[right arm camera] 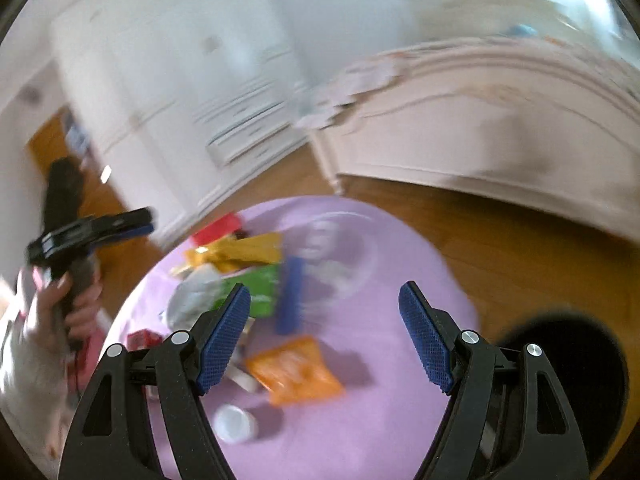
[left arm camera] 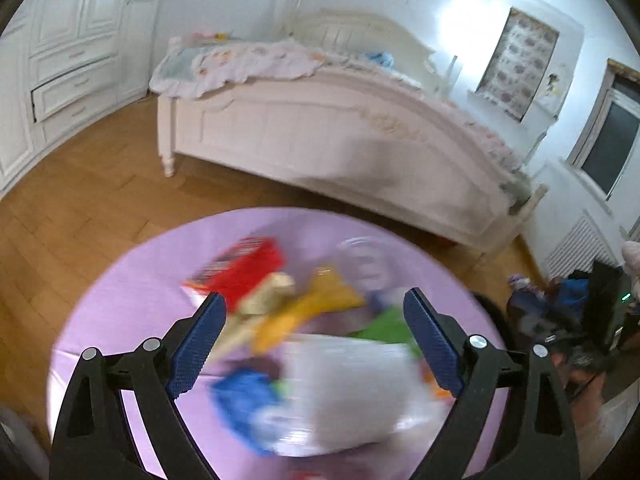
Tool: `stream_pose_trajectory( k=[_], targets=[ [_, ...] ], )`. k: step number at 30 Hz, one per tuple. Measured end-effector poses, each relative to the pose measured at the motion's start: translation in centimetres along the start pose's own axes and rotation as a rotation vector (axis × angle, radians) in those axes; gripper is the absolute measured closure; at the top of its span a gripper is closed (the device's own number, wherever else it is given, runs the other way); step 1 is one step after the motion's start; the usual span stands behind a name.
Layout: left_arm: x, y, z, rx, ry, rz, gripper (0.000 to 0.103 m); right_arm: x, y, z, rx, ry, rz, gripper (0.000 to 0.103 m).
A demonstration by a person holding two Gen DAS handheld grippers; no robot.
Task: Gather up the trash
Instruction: 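Grasp the red milk carton with the left tool while the right tool grasps the yellow wrapper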
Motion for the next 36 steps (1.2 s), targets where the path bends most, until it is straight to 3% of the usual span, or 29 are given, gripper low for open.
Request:
stream_pose_trajectory(
  k=[4, 9, 14, 20, 25, 27, 32, 36],
  targets=[
    [0.0, 4.1, -1.6, -0.065, 0.077, 0.023, 0.014, 2.5, 5.6, -3.2, 0.036, 0.015, 0.284, 0.027],
    [-0.4, 6.2, -3.7, -0.135, 0.157, 0.01, 0.014, 3.1, 9.5, -8.0, 0.07, 0.072, 0.559, 0.039],
    [-1.0, 7.2, -5.6, -0.224, 0.231, 0.0, 0.014, 2.8, 12.2, -11.5, 0.129, 0.092, 0.724, 0.039],
    [-2.0, 8.6, -7.0, -0.271, 0.275, 0.042, 0.014, 1.0, 15.8, -14.8, 0.204, 0.159, 0.888, 0.039],
    [-2.1, 8.3, -6.7, -0.298, 0.25, 0.039, 0.017, 0.1, 16.7, -15.6, 0.248, 0.206, 0.889, 0.065],
    [-2.4, 8.3, -6.6, -0.3, 0.249, 0.041, 0.04, 0.0, 16.7, -15.2, 0.252, 0.203, 0.869, 0.067],
    [-2.3, 8.2, -6.2, -0.268, 0.21, 0.034, 0.047, 0.2, 16.1, -13.5, 0.223, 0.153, 0.836, 0.07],
    [-1.1, 6.9, -3.7, -0.274, 0.118, 0.043, 0.052, 1.6, 15.4, -10.7, 0.217, 0.089, 0.759, 0.073]
  ],
)
Point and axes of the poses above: each gripper's, at about its wrist camera, not at the fingertips, and z roughly against the way its jaws point, y to its left, x to its top, the point moved 10 cm from there along -z, roughly the way its jaws point, and after that the axes turned 15 degrees about -x, right-handed, at the moved point
